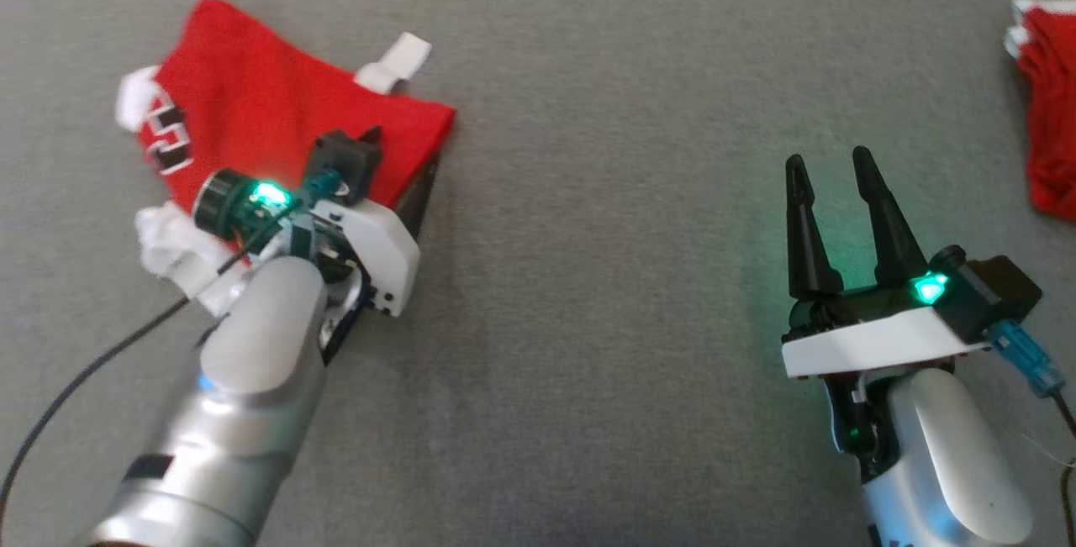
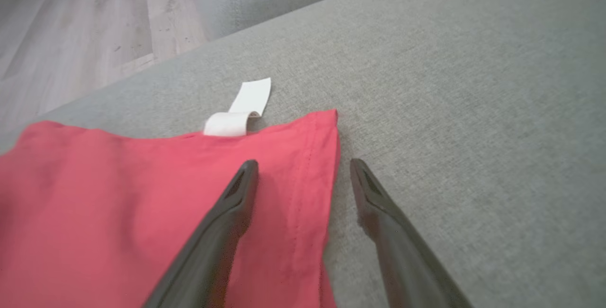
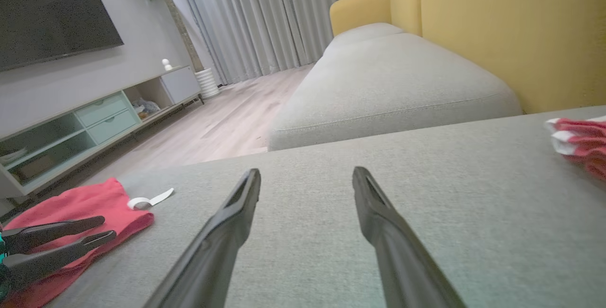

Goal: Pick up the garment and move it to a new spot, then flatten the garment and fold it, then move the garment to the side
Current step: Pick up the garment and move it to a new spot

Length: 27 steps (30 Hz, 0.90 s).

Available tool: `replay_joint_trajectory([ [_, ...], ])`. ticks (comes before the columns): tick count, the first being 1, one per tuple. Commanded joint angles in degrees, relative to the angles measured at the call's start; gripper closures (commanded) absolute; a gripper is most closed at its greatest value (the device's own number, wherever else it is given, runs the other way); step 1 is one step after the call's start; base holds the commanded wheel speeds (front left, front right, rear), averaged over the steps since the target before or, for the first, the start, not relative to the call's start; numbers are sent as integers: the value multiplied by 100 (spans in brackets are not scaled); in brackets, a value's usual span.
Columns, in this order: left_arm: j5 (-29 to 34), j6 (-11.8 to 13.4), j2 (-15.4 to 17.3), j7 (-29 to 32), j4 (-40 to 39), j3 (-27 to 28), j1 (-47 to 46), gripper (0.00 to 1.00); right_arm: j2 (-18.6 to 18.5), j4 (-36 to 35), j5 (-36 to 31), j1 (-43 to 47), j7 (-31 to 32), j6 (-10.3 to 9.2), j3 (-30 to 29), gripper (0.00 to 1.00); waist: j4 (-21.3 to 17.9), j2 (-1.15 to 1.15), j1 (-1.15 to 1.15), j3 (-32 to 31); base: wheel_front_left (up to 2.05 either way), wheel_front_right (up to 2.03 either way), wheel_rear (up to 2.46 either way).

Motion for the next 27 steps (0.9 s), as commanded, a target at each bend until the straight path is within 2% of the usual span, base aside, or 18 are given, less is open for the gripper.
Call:
replay_joint_trajectory([
  [1, -56, 13, 228, 1, -10, 129, -294, 0, -9, -219, 48, -124, -62, -5, 159, 0, -241, 0, -2, 215, 0, 0, 0],
  [8, -196, 11, 273, -28, 631, 52, -528, 0, -9, -268, 95, -136, -62, -5, 206, 0, -444, 0, -2, 305, 0, 0, 0],
  [9, -247, 11, 258, -25, 702, 35, -538, 13, -9, -268, 101, -132, -62, -5, 212, 0, -462, 0, -2, 301, 0, 0, 0],
  [10, -297, 10, 247, -68, 745, 18, -549, 87, -9, -263, 106, -128, -62, -5, 223, 0, -484, 0, -2, 290, 0, 0, 0],
  [11, -339, 10, 244, -156, 766, 14, -566, 100, -9, -252, 110, -123, -62, -5, 238, 0, -505, 0, -2, 271, 0, 0, 0],
  [19, -710, 10, 131, -911, 566, -83, -717, 100, -9, -136, 191, -74, -62, -5, 343, 0, -693, 0, -2, -79, 0, 0, 0],
  [23, -980, 9, 94, -1188, 144, -145, -968, 100, -9, -99, 271, -39, -62, -5, 358, 0, -882, 0, -2, -271, 0, 0, 0],
  [27, -1384, 9, 22, -1162, -493, -9, -1419, 100, -9, -101, 446, -64, -62, -5, 420, 0, -1223, 0, -2, -361, 0, 0, 0],
])
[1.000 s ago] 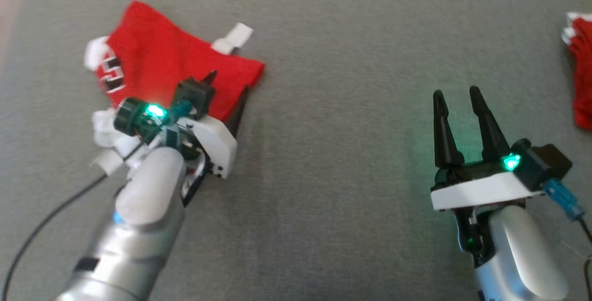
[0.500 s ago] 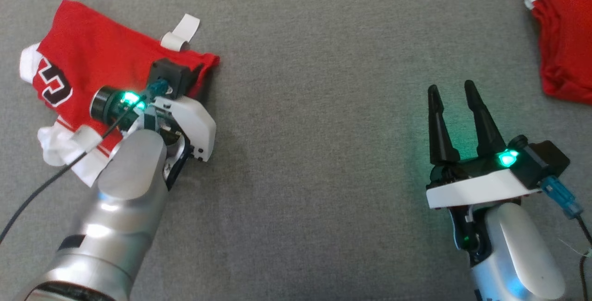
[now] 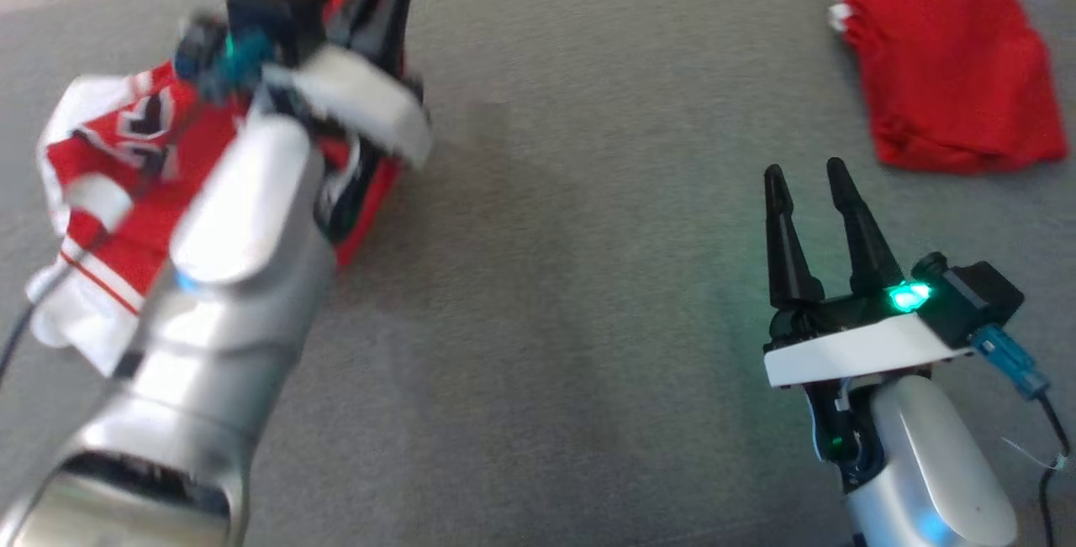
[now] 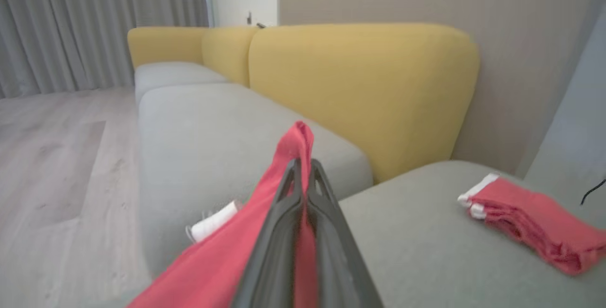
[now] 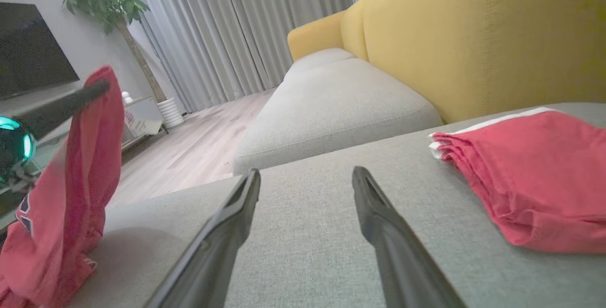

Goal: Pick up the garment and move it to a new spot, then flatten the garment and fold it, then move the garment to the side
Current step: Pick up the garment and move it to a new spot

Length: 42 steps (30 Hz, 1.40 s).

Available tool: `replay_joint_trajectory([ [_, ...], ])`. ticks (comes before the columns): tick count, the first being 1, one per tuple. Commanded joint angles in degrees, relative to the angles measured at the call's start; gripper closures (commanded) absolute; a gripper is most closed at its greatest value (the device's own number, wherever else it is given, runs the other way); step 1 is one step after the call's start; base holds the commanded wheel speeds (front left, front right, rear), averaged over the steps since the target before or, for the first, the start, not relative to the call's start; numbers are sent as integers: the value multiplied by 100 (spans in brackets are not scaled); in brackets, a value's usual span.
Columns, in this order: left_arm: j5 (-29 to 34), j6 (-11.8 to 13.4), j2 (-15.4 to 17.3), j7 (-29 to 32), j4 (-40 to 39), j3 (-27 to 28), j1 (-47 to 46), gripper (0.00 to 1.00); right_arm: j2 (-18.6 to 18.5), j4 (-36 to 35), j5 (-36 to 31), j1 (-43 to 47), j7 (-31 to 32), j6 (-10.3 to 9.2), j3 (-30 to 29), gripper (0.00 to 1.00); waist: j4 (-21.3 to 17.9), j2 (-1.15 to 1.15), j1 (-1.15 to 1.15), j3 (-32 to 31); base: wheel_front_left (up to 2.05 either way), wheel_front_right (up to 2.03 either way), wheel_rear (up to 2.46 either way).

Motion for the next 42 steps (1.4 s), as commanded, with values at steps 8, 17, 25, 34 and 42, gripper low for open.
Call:
replay_joint_trajectory([
  [8, -127, 80, 231, 744, -985, 253, -1333, 100, -9, -260, 501, -220, -62, -5, 535, 0, -920, 0, 1, 202, 0, 0, 0],
  [17, 68, 109, 168, 812, -1119, 74, -2046, 100, -9, -385, 890, -366, -62, -5, 888, 0, -1622, 0, 1, 515, 0, 0, 0],
  [25, 581, 277, 383, 521, -259, -179, -2464, 98, -9, -461, 1016, -424, -62, -5, 1072, 0, -1912, 0, 1, 688, 0, 0, 0],
  [34, 701, 508, 616, -33, 1014, -86, -2776, 0, -9, -434, 1016, -453, -62, -5, 1119, 0, -1899, 0, 1, 816, 0, 0, 0],
  [42, 516, 326, 439, -569, 1400, -89, -2721, 0, -9, -291, 763, -450, -62, -5, 912, 0, -1343, 0, 1, 723, 0, 0, 0],
])
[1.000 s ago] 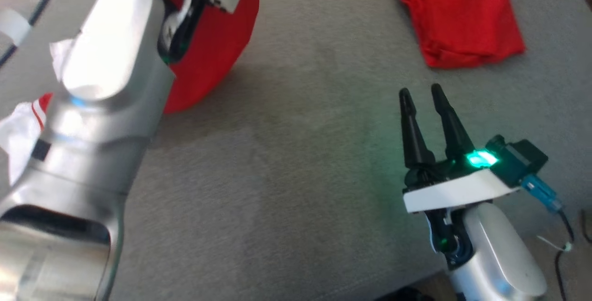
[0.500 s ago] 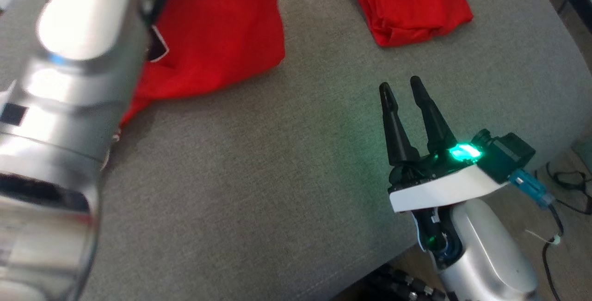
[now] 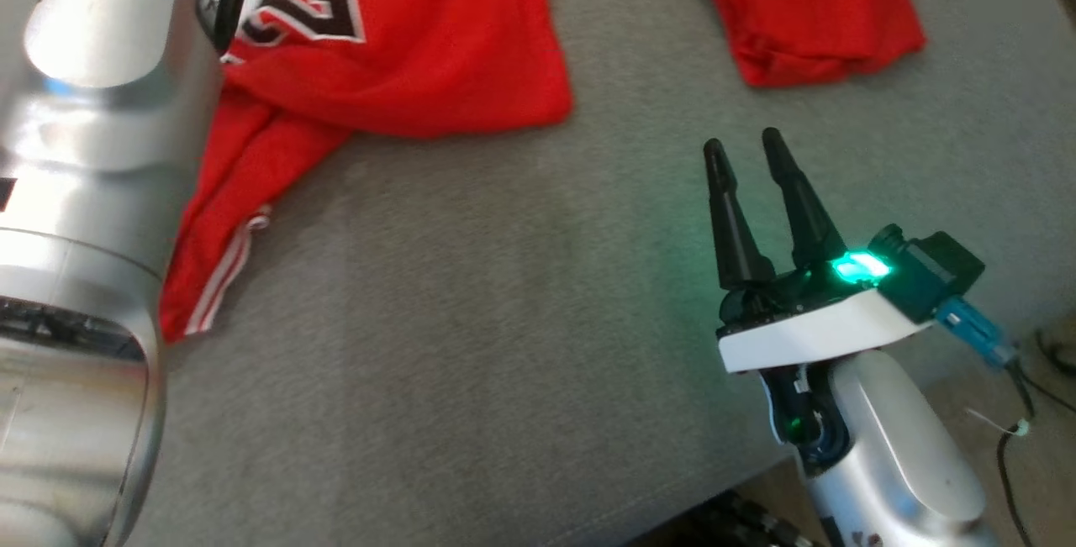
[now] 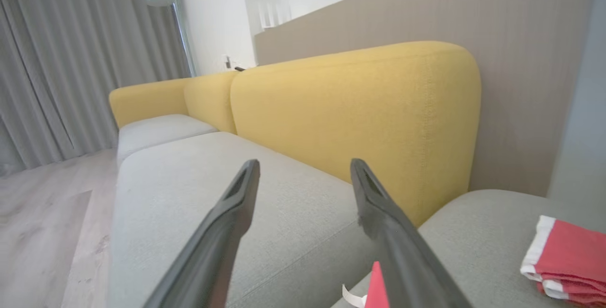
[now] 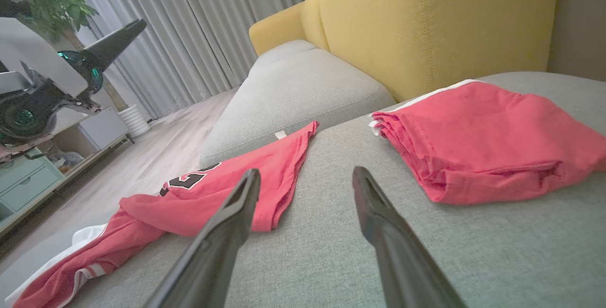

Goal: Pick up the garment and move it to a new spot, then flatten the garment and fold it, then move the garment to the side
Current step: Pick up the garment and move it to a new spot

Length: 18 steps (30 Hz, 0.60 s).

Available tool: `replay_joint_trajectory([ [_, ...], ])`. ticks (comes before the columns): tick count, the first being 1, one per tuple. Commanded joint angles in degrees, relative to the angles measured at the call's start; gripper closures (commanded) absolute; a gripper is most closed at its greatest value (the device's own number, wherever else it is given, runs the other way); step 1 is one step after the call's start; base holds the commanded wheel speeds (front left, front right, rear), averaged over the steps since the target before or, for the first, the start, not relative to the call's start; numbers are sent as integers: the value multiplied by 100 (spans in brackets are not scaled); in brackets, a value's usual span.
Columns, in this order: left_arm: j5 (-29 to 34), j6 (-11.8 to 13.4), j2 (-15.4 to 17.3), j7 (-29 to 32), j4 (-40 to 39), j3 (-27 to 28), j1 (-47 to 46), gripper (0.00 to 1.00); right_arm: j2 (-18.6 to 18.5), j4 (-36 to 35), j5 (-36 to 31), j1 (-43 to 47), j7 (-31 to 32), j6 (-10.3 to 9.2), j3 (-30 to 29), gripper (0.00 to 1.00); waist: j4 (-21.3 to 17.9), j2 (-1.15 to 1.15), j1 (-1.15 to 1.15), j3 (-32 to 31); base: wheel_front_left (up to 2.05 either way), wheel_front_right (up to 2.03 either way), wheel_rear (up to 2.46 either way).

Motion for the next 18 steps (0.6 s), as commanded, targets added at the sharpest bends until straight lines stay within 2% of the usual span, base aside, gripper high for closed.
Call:
replay_joint_trajectory([
  [1, -28, -31, 121, -61, -158, 105, -203, 0, -10, -142, -52, -85, -62, -5, 66, 0, 199, 0, 0, -96, 0, 0, 0],
  [8, -160, -50, 160, -304, -647, 157, 735, 0, -10, 13, -430, -50, -62, -5, -272, 0, 912, 0, 0, -470, 0, 0, 0],
  [12, -242, 111, 190, -320, -1411, 317, 1628, 0, -10, 115, -649, 79, -62, -5, -580, 0, 1365, 0, 0, -706, 0, 0, 0],
  [18, -303, 484, 249, -322, -2614, 608, 3383, 0, -10, 261, -905, 320, -62, -5, -898, 0, 1880, 0, 0, -1053, 0, 0, 0],
])
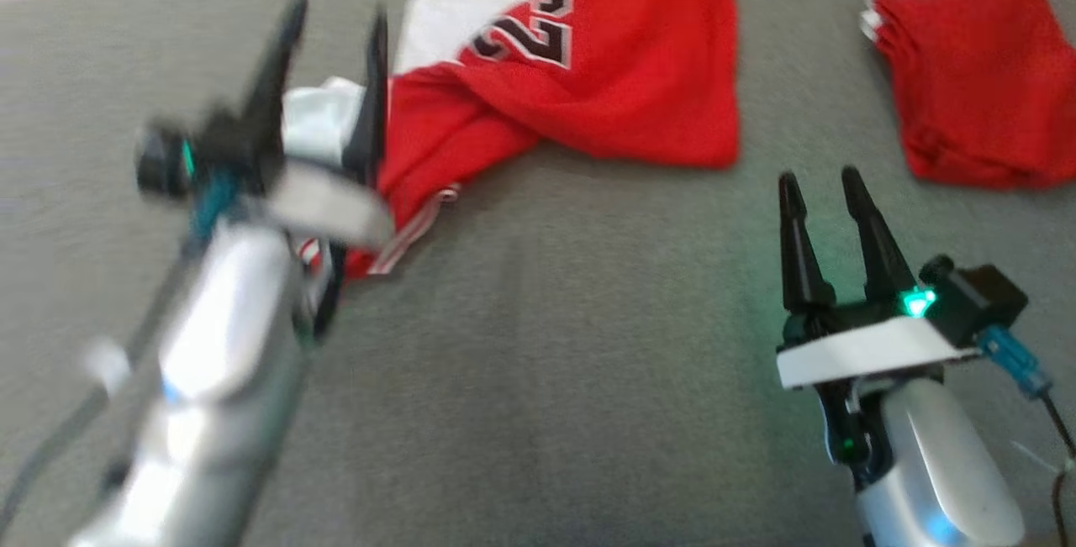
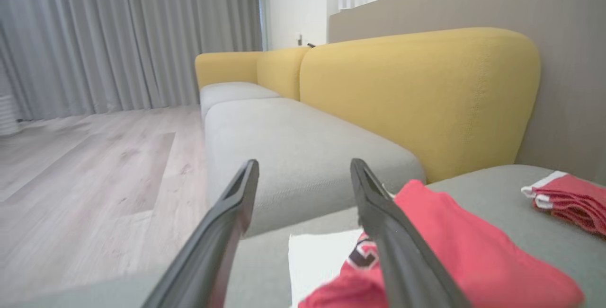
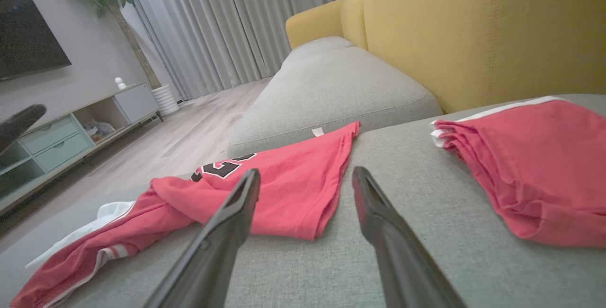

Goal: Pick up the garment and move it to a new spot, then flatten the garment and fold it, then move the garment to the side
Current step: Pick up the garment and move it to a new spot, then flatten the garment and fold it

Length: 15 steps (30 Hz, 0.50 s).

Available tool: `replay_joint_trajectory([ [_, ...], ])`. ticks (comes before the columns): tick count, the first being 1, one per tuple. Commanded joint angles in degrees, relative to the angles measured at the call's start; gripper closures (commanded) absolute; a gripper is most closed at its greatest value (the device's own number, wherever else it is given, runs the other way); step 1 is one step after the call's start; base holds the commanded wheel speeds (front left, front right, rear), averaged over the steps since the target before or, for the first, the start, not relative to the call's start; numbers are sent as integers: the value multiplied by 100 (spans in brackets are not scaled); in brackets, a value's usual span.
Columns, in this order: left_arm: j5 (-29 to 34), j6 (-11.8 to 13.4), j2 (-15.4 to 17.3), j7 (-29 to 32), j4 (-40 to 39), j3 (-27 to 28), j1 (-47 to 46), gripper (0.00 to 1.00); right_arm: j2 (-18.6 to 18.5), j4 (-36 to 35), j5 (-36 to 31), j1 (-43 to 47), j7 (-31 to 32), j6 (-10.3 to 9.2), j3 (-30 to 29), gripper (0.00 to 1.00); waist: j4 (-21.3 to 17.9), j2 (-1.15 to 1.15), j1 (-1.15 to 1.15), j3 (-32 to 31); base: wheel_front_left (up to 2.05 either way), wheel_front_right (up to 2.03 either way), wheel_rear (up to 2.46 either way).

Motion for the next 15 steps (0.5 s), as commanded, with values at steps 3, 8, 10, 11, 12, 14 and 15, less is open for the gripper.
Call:
replay_joint_trajectory([
  [3, -58, 241, 132, -28, -724, 341, 920, 0, -9, -66, -122, 162, -62, -5, -70, 0, 514, 0, 1, -437, 0, 0, 0],
  [8, -96, 471, -25, -28, -1348, 534, 2030, 0, -9, 44, -243, 309, -62, -5, -304, 0, 761, 0, 1, -438, 0, 0, 0],
  [10, -70, 478, -74, -29, -1475, 558, 2232, 0, -9, 91, -292, 293, -62, -5, -367, 0, 838, 0, 1, -387, 0, 0, 0],
  [11, -37, 475, -89, -29, -1525, 563, 2275, 0, -9, 128, -313, 261, -62, -5, -401, 0, 866, 0, 1, -358, 0, 0, 0],
  [12, -5, 472, -107, -29, -1565, 567, 2293, 0, -9, 187, -333, 213, -62, -5, -449, 0, 894, 0, 1, -326, 0, 0, 0],
  [14, 41, 463, -156, -29, -1622, 585, 2296, 0, -9, 395, -297, 66, -37, -5, -565, 0, 939, 0, 1, -271, 0, 0, 0],
  [15, 41, 463, -156, -29, -1622, 585, 2296, 0, -9, 395, -297, 66, -37, -5, -565, 0, 939, 0, 1, -271, 0, 0, 0],
])
